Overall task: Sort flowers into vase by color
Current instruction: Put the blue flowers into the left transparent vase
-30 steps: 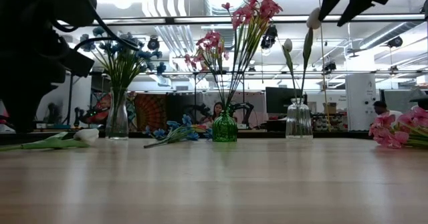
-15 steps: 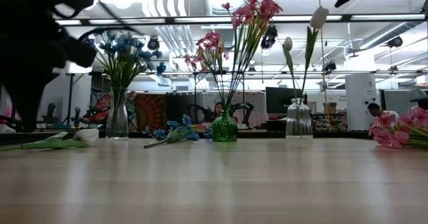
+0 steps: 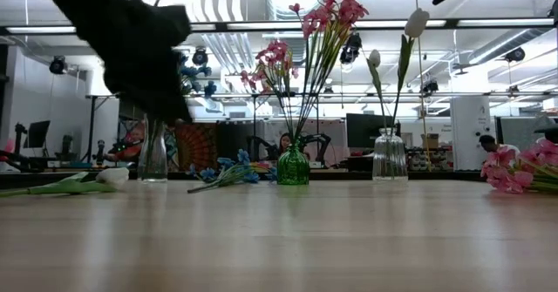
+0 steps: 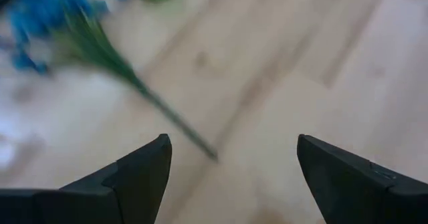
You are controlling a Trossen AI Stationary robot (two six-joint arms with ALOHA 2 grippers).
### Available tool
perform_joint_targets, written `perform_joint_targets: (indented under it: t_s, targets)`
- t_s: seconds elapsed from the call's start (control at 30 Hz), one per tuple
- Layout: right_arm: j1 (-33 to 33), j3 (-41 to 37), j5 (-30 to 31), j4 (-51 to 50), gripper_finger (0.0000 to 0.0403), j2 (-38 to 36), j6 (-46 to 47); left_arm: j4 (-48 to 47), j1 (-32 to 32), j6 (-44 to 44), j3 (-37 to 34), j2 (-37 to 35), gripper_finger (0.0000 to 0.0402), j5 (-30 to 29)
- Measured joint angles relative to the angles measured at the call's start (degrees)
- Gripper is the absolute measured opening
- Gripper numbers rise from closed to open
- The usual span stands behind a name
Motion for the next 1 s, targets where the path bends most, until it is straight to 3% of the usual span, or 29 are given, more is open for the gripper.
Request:
perform_joint_targets:
  t_s: [0.13,0.23,0.57,1.0]
  targets:
    - [0.0,0.0,0.0,0.0,0.0302,0.1,-0.7,8.3,1.7,5.4,-1.6,2.9,0.0303,-8.7]
    - [0.0,0.0,0.0,0.0,0.0302,0.1,-0.7,14.5,3.9,8.0,-3.9,5.4,0.0303,-11.5]
    - [0.0,-1.3,0.6,0.0,0.0308,0.1,-0.7,35.0,14.8,12.8,-9.0,13.2,0.0287,-8.3]
    - [0.0,-1.5,1.1,0.0,0.0309,0.1,-0.5,37.0,20.4,9.3,-6.9,21.9,0.0251,-4.9]
